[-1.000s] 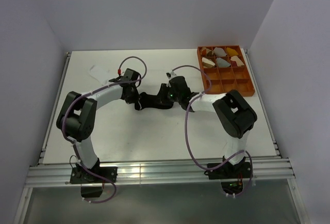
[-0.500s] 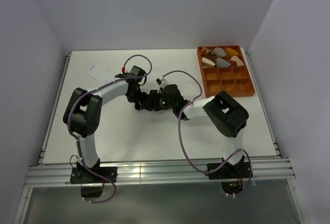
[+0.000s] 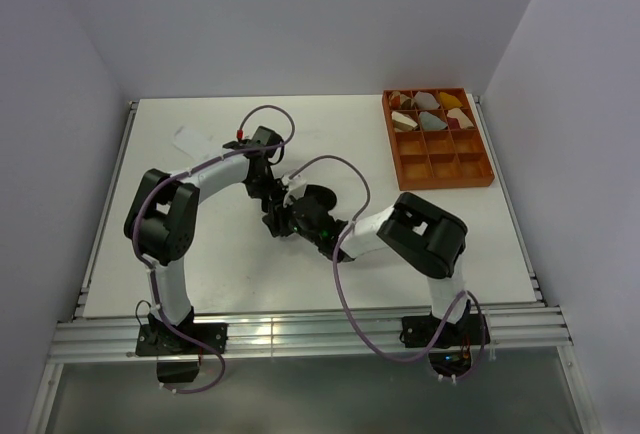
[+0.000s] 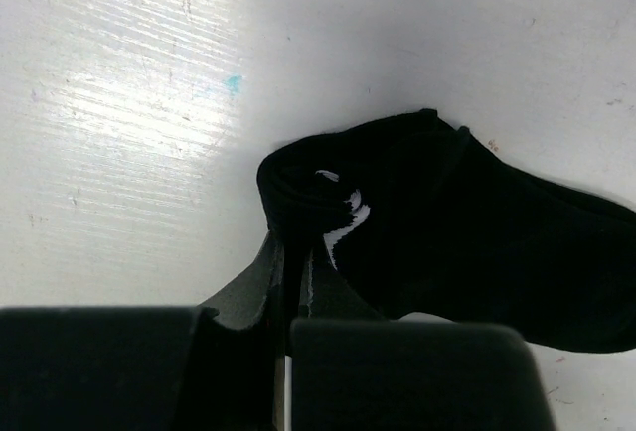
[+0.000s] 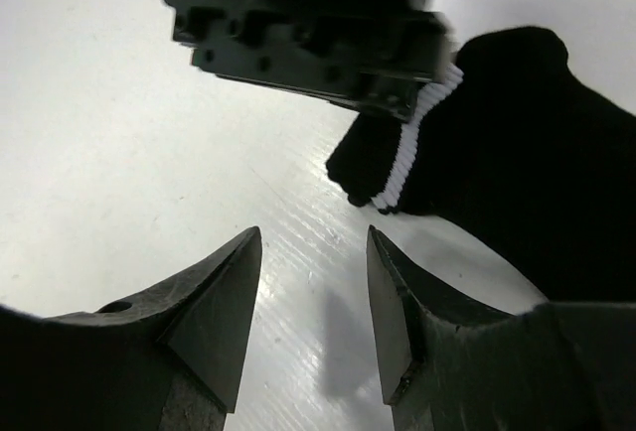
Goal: Roll the socks
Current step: Roll the sock at the center of the board.
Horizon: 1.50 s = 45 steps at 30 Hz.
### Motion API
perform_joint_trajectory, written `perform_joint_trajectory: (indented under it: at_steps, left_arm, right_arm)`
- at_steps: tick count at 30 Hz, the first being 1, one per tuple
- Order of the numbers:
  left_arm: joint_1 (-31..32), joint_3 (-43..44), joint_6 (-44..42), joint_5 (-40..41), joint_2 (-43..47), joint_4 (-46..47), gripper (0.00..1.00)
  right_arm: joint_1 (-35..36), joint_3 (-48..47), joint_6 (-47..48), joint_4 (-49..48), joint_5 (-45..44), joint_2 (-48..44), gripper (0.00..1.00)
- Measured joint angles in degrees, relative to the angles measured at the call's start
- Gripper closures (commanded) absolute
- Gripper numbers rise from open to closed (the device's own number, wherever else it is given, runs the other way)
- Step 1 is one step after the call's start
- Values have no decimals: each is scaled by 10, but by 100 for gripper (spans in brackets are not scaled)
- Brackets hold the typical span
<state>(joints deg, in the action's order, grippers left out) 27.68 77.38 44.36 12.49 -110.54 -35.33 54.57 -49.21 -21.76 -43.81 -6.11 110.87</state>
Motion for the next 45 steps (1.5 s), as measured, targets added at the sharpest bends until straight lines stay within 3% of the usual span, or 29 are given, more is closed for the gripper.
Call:
perform_joint_trajectory:
  at_steps: [12, 19, 26, 32, 40, 42, 45]
  left_arm:
    - [-2, 5, -4, -10, -3, -5, 100]
    - [-5, 5, -7, -19, -4, -5, 100]
    - [-8, 6, -8, -26, -4, -5, 100]
    - [-12, 7, -8, -37, -5, -5, 100]
    - [-15, 6, -8, -47, -5, 3, 99]
    - [-15, 4, -8, -47, -5, 5, 94]
    - [-15, -3, -9, -48, 0, 13, 83]
  right_arm:
    - [43, -73, 89, 28, -155, 50, 45]
    - [48, -109, 105, 42, -183, 69, 41]
    - [56, -142, 108, 76, -202, 105, 44]
    - [59, -163, 108, 99, -239, 119, 54]
    - [61, -175, 95, 119, -262, 122, 92]
    - [61, -175, 87, 120, -261, 122, 100]
    - [57, -173, 71, 125, -252, 118, 100]
